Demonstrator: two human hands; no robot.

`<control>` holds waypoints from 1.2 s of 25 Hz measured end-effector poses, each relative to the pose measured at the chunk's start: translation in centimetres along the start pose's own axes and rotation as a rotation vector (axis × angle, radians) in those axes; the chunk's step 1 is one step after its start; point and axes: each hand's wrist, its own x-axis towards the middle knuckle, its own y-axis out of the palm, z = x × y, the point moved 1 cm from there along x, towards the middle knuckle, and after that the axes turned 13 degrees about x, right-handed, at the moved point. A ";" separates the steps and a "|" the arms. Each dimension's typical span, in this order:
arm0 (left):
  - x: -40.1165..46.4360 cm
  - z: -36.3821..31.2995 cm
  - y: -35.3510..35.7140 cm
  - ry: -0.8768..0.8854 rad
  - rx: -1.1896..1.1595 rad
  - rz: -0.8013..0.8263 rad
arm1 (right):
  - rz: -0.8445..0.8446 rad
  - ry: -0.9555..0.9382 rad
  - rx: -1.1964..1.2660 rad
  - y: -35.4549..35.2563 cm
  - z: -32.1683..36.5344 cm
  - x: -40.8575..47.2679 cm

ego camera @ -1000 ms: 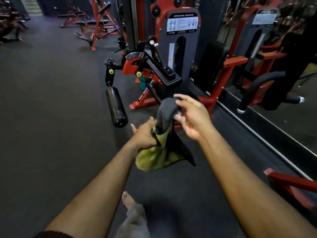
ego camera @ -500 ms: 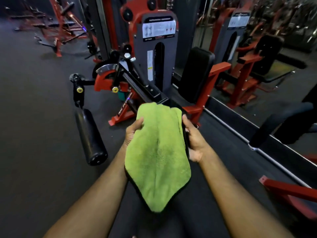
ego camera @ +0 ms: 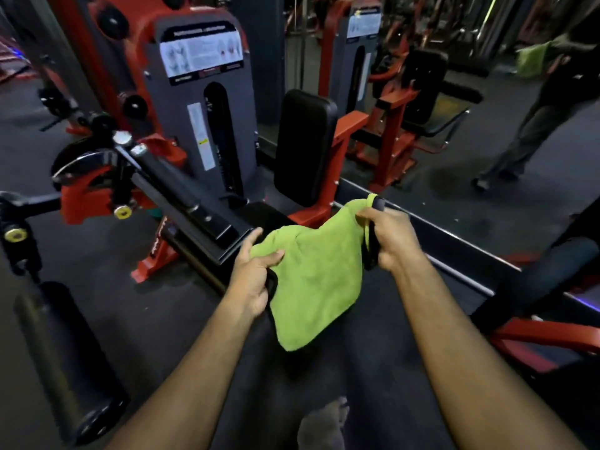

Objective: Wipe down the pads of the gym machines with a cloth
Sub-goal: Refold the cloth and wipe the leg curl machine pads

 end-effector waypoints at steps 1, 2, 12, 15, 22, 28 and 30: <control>2.4 -0.6 1.4 0.050 0.013 -0.063 | -0.044 -0.045 -0.009 0.5 1.0 2.9; 4.7 -1.0 2.7 0.080 0.047 -0.119 | -0.085 -0.089 -0.023 1.1 1.9 5.9; 21.1 -3.4 7.2 0.504 1.440 -0.193 | 0.061 -0.159 -0.172 11.9 9.5 26.1; 23.9 -3.0 9.4 0.676 1.377 0.266 | 0.249 -0.003 -0.105 14.4 11.9 28.2; 36.3 -6.7 18.3 0.887 0.879 -0.149 | 0.465 0.012 -0.308 18.3 17.5 34.4; 47.3 -12.0 19.8 0.909 1.483 0.214 | 0.240 -0.317 -0.734 19.7 22.5 43.5; 50.5 -14.3 18.6 0.649 1.767 0.136 | 0.197 -0.373 -0.748 18.9 22.1 45.9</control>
